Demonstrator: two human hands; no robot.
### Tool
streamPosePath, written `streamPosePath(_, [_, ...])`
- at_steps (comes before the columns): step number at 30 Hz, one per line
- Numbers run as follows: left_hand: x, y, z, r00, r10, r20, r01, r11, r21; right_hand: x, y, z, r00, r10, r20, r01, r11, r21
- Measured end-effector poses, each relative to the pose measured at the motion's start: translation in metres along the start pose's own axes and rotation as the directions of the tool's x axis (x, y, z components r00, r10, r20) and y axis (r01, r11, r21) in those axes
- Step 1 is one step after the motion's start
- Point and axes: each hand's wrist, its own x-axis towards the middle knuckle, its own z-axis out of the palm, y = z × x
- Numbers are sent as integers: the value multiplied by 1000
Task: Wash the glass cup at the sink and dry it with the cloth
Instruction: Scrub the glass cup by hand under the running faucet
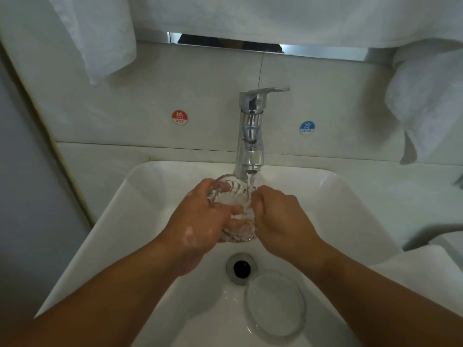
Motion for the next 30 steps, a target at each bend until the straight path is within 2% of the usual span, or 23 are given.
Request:
streamPosePath(3, [-3, -2, 1, 997, 36, -65, -40, 997, -60, 4, -1, 5, 997, 82, 11, -83, 986, 147])
streamPosePath(6, [-7, -6, 6, 974, 159, -163, -158, 987, 22, 5, 3, 10, 989, 133, 67, -147, 942, 301])
streamPosePath(8, [-7, -4, 7, 981, 153, -115, -148, 988, 51, 5, 7, 6, 998, 63, -8, -59, 968, 244])
streamPosePath(10, [-7, 1, 4, 997, 71, -5, -71, 997, 18, 5, 7, -2, 997, 23, -73, -14, 991, 133])
streamPosePath(13, [-7, 7, -2, 998, -14, 63, 19, 997, -73, 6, 3, -4, 999, 41, -34, -39, 997, 61])
streamPosePath(15, [-9, 7, -1, 999, -19, 32, 24, 987, -162, 4, 1, -2, 991, 113, 74, -127, 967, 220])
streamPosePath(17, [-9, 6, 0, 999, 22, -29, -27, 985, -172, 0, -2, -1, 956, 166, 242, -266, 838, 476])
streamPosePath(18, [-10, 7, 0, 998, 41, -39, -46, 986, -158, -1, -1, -3, 947, 153, 283, -290, 785, 547])
streamPosePath(19, [-11, 8, 0, 998, 50, -29, -54, 987, -149, 0, 2, -4, 951, 136, 278, -275, 783, 558])
streamPosePath(20, [-11, 8, 0, 999, 44, -2, -44, 988, -150, 2, 7, -6, 964, 121, 236, -228, 834, 503])
streamPosePath(22, [-11, 9, -1, 998, -12, 65, 25, 979, -203, 7, 12, -8, 991, 89, 99, -114, 951, 289])
streamPosePath(23, [-11, 9, -1, 994, -54, 92, 75, 969, -237, 8, 13, -10, 997, 69, 40, -76, 970, 230])
streamPosePath(25, [-7, 5, -2, 983, -133, 124, 164, 942, -294, 8, 14, -11, 1000, 20, -5, -19, 969, 248])
streamPosePath(28, [0, -1, -6, 962, -232, 142, 269, 889, -370, 6, 19, -10, 976, -172, 131, 108, 913, 394])
streamPosePath(30, [3, -3, -8, 955, -267, 126, 295, 872, -391, 3, 20, -8, 928, -295, 226, 190, 900, 393])
